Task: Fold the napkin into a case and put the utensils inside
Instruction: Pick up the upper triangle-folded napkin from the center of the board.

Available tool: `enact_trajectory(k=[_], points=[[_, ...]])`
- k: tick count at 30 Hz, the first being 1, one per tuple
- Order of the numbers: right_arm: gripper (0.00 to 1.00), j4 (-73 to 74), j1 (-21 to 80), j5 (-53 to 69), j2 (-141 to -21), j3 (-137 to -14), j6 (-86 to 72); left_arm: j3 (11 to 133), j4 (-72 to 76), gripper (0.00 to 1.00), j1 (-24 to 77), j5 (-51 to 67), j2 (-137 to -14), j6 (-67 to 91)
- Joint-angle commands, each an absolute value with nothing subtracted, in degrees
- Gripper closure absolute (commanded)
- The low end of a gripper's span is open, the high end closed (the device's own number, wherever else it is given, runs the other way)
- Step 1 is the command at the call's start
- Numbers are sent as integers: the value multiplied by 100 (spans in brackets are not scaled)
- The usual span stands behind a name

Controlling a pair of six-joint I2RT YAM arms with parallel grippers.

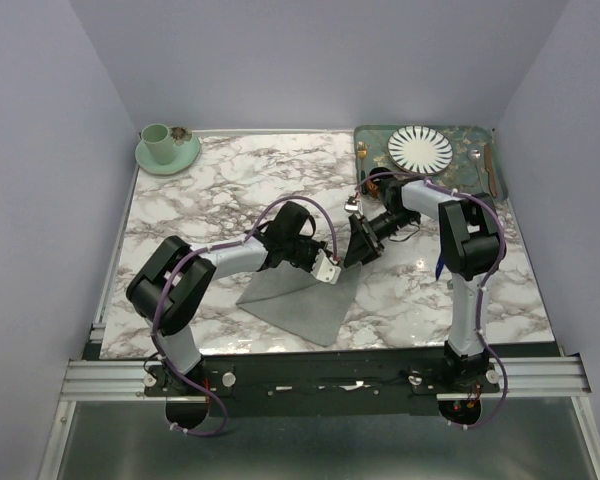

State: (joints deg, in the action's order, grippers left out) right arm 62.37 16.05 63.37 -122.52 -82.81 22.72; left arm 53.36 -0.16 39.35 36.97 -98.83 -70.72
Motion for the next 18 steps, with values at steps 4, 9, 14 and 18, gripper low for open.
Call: enact_trajectory(k=[4,9,14,18], points=[[32,6013,1731,5793,-11953,-8244,2190,5695,-562,68,3894,4008,-10055,-7066],[44,5871,1723,5555,-11988,-8270,2048,5818,-1001,51,3832,3990,-9923,-7049],[50,5757,1723,5318,-12102,-8271,1978,6301,-1834,39,3543,4043,-9765,-6462],[59,5687,1723,5151,-12190,-8323,1995,6977,-2720,37,3112,4218,-9957,-5777]])
